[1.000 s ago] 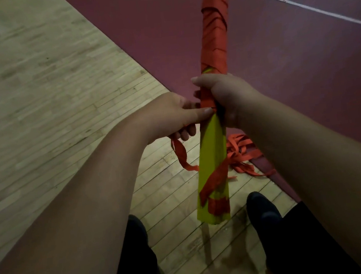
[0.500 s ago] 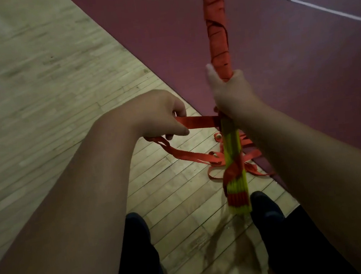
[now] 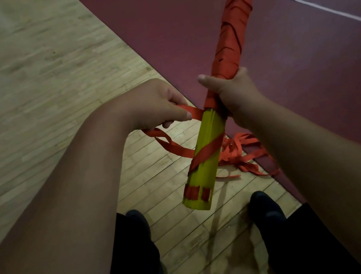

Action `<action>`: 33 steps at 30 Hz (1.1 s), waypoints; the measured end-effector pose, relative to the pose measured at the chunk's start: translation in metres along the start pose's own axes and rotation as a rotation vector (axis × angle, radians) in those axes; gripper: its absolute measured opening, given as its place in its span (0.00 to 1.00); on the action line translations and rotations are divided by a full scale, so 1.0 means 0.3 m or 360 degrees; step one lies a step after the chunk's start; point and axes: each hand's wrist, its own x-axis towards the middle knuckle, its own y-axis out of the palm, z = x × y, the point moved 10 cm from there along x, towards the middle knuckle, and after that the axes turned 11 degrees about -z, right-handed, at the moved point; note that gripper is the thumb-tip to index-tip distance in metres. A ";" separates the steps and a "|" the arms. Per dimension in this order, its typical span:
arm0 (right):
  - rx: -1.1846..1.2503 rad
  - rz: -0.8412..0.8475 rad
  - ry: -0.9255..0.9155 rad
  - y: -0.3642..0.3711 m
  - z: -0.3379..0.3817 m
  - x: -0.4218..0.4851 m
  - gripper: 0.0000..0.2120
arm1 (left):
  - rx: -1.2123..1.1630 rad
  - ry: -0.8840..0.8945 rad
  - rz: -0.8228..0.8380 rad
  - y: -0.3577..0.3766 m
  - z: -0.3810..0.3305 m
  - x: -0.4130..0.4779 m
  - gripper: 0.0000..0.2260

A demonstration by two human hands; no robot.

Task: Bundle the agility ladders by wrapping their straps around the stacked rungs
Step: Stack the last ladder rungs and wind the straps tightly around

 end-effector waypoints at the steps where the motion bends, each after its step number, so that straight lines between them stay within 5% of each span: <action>1: 0.0004 0.0011 0.0003 0.006 0.000 -0.005 0.38 | -0.0015 -0.0002 -0.0012 -0.004 0.000 0.000 0.03; 6: 0.0085 0.0117 0.0214 0.044 -0.019 -0.023 0.24 | 0.0005 -0.0028 -0.0078 -0.017 0.003 0.005 0.04; 13: 0.0026 0.0234 0.0198 0.086 -0.033 -0.045 0.19 | 0.0162 -0.0017 -0.0073 0.008 -0.019 0.003 0.08; 20: 0.0174 0.0102 0.0336 0.066 -0.073 -0.022 0.16 | 0.0582 0.0056 -0.0129 0.092 -0.110 -0.007 0.25; 25: 0.0093 0.0035 0.0200 0.070 -0.062 0.000 0.21 | 0.0871 0.0024 -0.0323 0.145 -0.139 0.001 0.27; 33: 0.0763 0.0376 0.0324 0.064 0.035 -0.036 0.14 | -0.0161 -0.0111 -0.0060 0.113 -0.051 0.012 0.14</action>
